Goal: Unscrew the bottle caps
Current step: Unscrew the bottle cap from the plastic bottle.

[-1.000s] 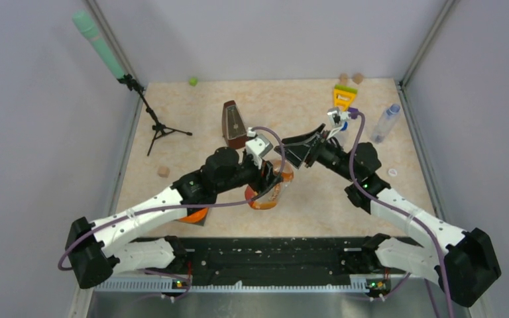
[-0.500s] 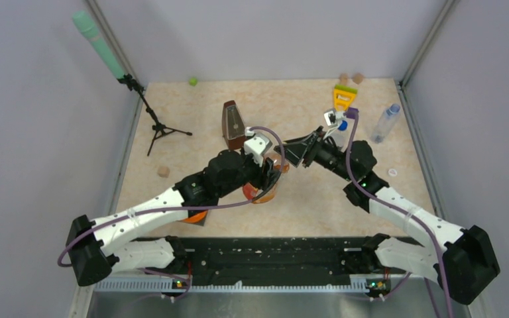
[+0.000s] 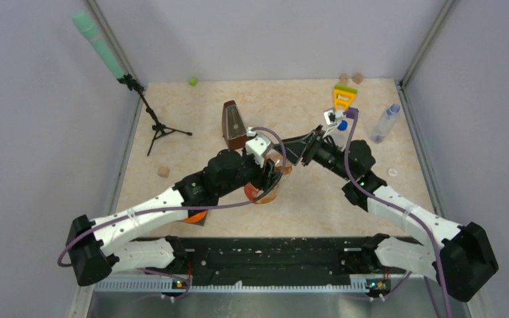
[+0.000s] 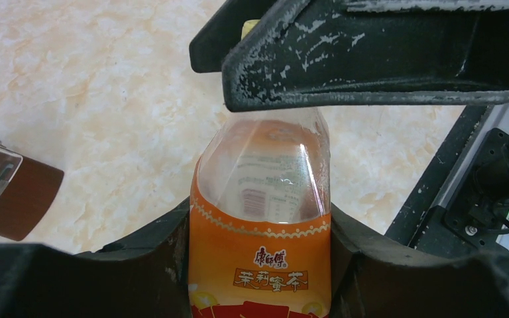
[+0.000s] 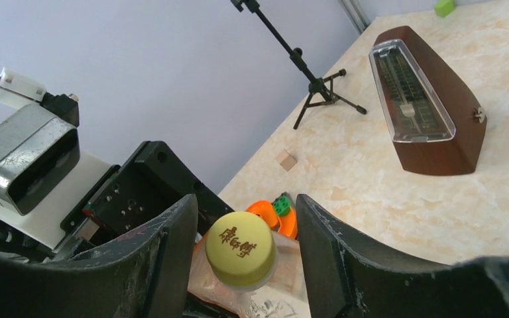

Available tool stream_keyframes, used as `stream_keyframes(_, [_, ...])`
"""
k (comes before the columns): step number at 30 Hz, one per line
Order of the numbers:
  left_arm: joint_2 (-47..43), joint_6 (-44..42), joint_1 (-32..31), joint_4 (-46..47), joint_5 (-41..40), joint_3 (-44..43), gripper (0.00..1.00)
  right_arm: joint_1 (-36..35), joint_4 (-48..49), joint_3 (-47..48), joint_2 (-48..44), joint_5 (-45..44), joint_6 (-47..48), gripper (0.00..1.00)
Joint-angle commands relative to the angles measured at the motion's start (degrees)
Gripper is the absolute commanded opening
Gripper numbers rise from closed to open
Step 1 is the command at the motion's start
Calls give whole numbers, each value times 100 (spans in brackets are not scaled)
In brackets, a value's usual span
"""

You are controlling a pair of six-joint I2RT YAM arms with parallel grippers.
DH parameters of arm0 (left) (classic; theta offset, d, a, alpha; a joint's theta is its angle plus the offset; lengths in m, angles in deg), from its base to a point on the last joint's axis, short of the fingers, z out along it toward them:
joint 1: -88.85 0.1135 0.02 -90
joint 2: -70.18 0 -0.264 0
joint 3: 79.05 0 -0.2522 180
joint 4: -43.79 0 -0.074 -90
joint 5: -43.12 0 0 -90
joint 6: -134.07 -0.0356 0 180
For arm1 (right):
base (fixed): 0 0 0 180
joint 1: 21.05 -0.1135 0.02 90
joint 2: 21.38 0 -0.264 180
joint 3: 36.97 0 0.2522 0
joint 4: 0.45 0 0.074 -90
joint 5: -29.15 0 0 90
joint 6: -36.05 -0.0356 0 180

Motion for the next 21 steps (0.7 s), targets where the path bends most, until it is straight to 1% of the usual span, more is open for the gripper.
stream_keyframes(1, [43, -58, -33, 351, 145, -288, 0, -68, 382, 187, -35, -196, -88, 56])
stream_keyframes(5, [52, -102, -28, 353, 183, -320, 0, -68, 503, 123, -26, -311, -202, 53])
stream_keyframes(8, [44, -87, -32, 356, 196, -319, 0, -68, 528, 141, 29, -228, -249, 46])
stream_keyframes(11, [35, -46, -32, 399, 210, -288, 0, -69, 585, 117, 32, -214, -314, 37])
stream_keyframes(15, [2, 22, -33, 494, 249, -233, 0, -68, 546, 138, 38, -125, -281, 17])
stream_keyframes(17, [-43, 152, -21, 616, 295, -180, 0, -69, 588, 85, 12, -114, -277, 4])
stream_keyframes(18, [-89, 231, -8, 708, 322, -136, 0, -69, 600, 64, 0, -83, -257, 0])
stream_keyframes(21, [-219, 221, 258, 787, 1276, -111, 0, -68, 535, 70, -75, 38, -102, 0])
